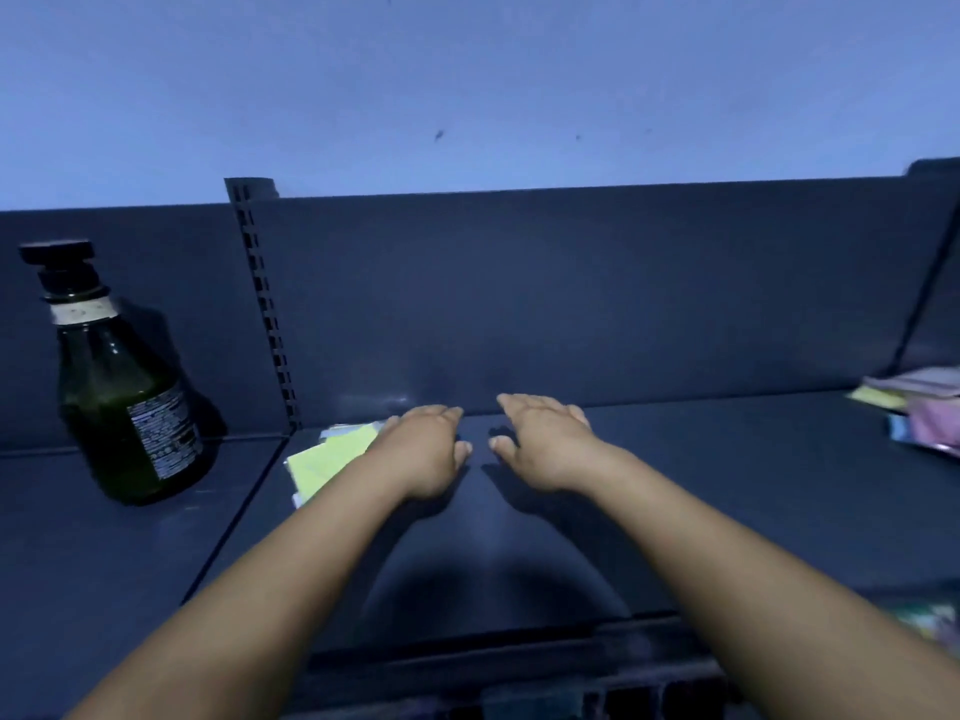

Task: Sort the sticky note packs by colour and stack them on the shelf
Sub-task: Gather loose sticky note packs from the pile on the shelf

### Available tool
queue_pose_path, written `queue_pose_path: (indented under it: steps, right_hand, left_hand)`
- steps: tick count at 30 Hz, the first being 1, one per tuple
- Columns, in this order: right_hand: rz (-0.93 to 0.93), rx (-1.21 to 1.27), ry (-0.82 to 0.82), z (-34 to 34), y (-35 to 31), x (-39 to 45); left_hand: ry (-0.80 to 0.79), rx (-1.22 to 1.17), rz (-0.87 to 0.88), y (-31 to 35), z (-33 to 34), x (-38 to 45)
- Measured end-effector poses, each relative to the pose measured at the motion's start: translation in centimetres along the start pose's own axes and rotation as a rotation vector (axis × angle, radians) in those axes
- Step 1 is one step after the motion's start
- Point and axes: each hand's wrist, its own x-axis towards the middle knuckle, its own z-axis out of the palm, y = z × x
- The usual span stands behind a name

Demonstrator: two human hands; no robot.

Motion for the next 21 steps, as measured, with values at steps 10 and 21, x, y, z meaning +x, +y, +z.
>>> queue_pose_path:
  steps: [10, 21]
  right_hand:
    - [0.229, -0.008, 0.036, -2.6, 12.4, -7.4]
    - [0.337, -0.026, 0.053, -5.1, 27.6, -14.2]
  left_hand:
    - [0.009, -0.012, 0.25, 13.7, 0.6, 2.2]
    - [0.005, -0.051, 0.367, 30.8, 3.2, 4.5]
